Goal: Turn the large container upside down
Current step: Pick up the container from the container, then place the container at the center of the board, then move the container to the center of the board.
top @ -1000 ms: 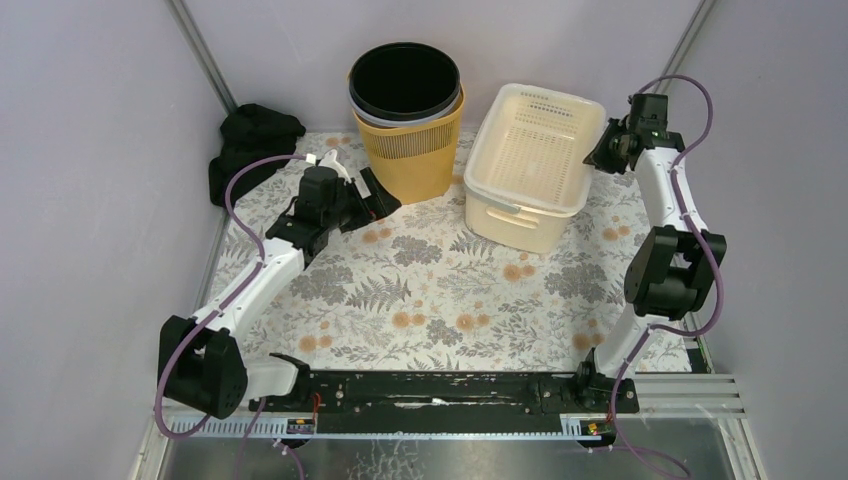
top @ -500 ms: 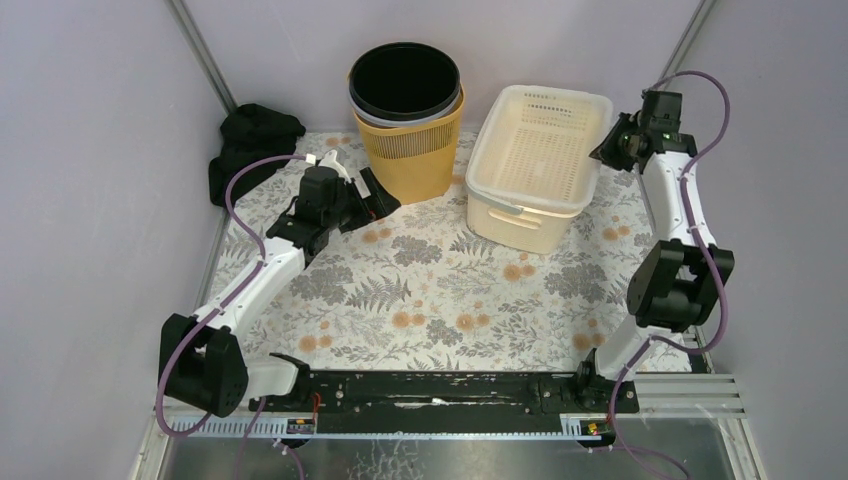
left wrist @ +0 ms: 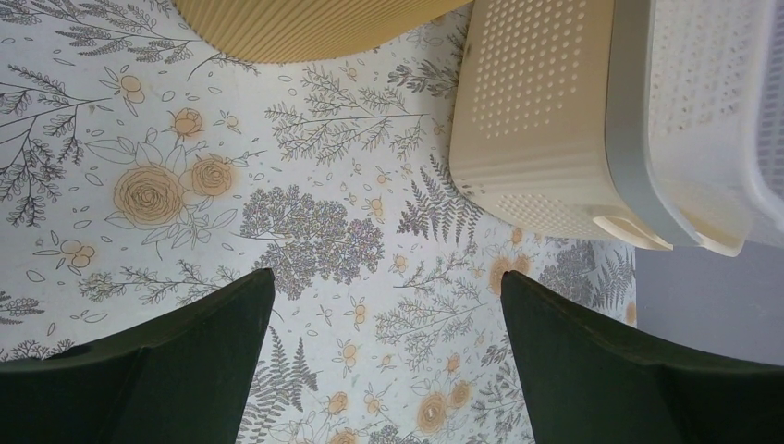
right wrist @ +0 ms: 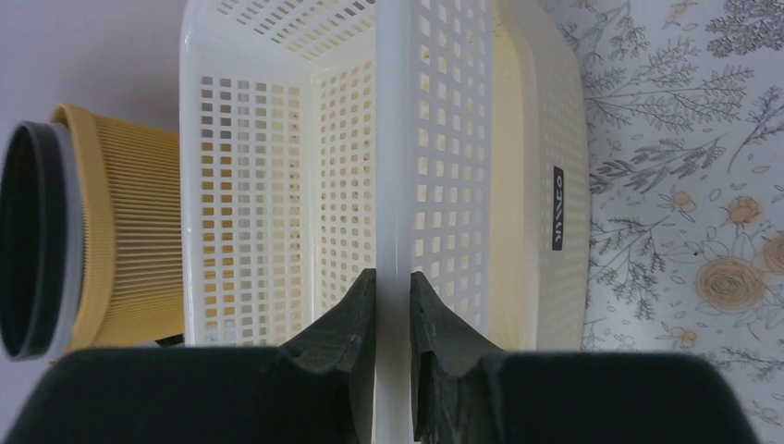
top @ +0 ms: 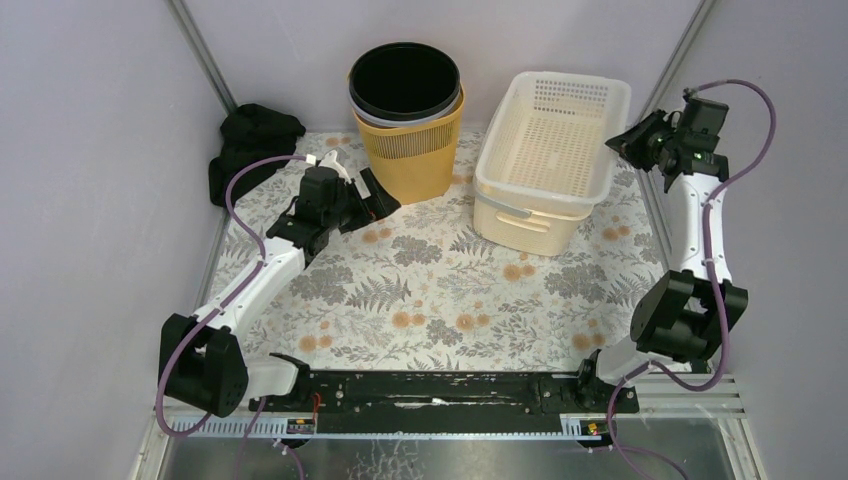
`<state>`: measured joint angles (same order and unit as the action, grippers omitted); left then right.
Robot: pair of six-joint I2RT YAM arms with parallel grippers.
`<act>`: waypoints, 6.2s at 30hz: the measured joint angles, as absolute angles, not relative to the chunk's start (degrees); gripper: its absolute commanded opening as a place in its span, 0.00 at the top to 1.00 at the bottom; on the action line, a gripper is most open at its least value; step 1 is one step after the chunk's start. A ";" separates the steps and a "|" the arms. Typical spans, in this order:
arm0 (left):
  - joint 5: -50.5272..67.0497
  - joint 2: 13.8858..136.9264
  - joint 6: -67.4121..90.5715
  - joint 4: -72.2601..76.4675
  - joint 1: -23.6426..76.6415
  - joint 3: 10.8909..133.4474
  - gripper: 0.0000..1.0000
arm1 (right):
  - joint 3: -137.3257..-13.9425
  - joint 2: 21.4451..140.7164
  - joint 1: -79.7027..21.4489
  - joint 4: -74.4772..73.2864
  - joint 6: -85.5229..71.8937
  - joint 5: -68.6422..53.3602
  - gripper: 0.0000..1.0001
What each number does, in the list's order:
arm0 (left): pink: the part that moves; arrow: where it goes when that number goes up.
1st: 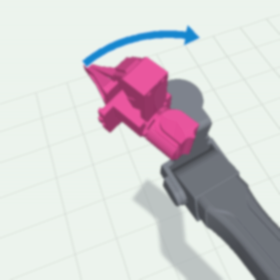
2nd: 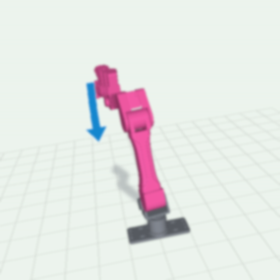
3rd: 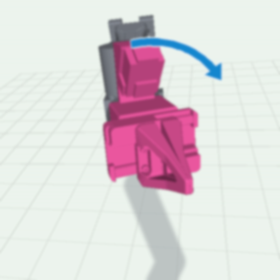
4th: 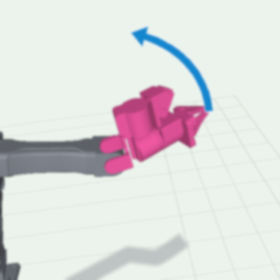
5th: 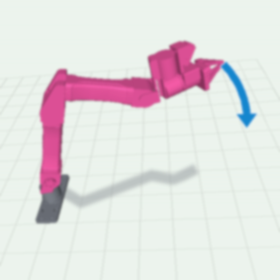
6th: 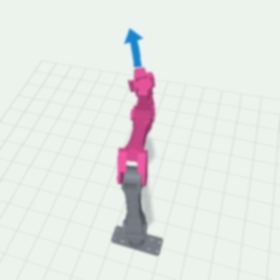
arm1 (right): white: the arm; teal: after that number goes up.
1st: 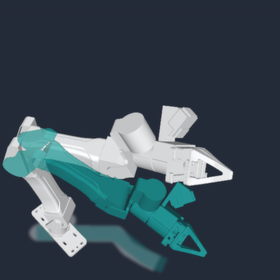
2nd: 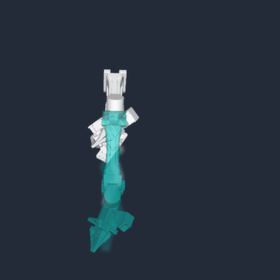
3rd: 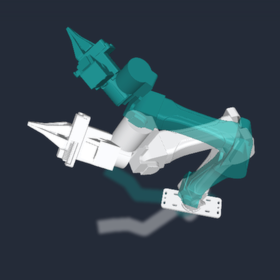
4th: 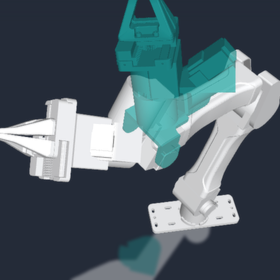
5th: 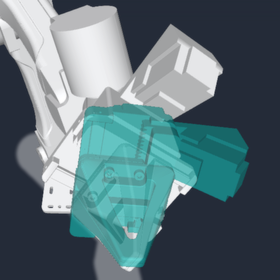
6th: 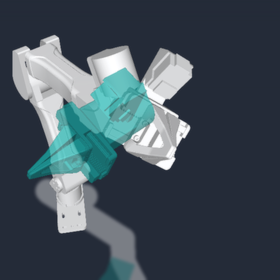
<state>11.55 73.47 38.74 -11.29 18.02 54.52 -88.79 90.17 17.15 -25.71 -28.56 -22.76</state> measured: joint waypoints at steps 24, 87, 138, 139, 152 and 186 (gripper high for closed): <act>8.69 62.76 36.12 -23.53 18.02 63.22 0.00 | -78.76 68.93 20.47 -9.45 -45.71 -46.13 1.00; 14.22 45.84 37.74 -37.50 18.00 57.41 0.00 | -34.02 67.61 -33.08 5.30 -46.96 -5.45 0.98; 14.22 43.75 37.80 -36.32 18.00 54.26 0.00 | -43.81 78.02 3.90 -2.74 -37.39 -7.57 0.12; 14.22 43.75 37.80 -36.32 18.00 54.26 0.00 | -44.34 78.52 4.54 -2.81 -37.41 -7.81 0.12; 14.33 43.77 37.78 -36.45 18.00 54.26 0.00 | -49.93 75.09 6.83 -6.26 -36.62 -14.26 0.01; 17.61 44.36 40.25 -31.57 18.65 50.28 0.00 | -52.51 67.57 -23.81 -11.33 -33.58 -23.42 0.01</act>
<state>17.61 44.36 40.25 -31.57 18.65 50.28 -52.51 67.57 -23.81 -11.33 -33.58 -23.42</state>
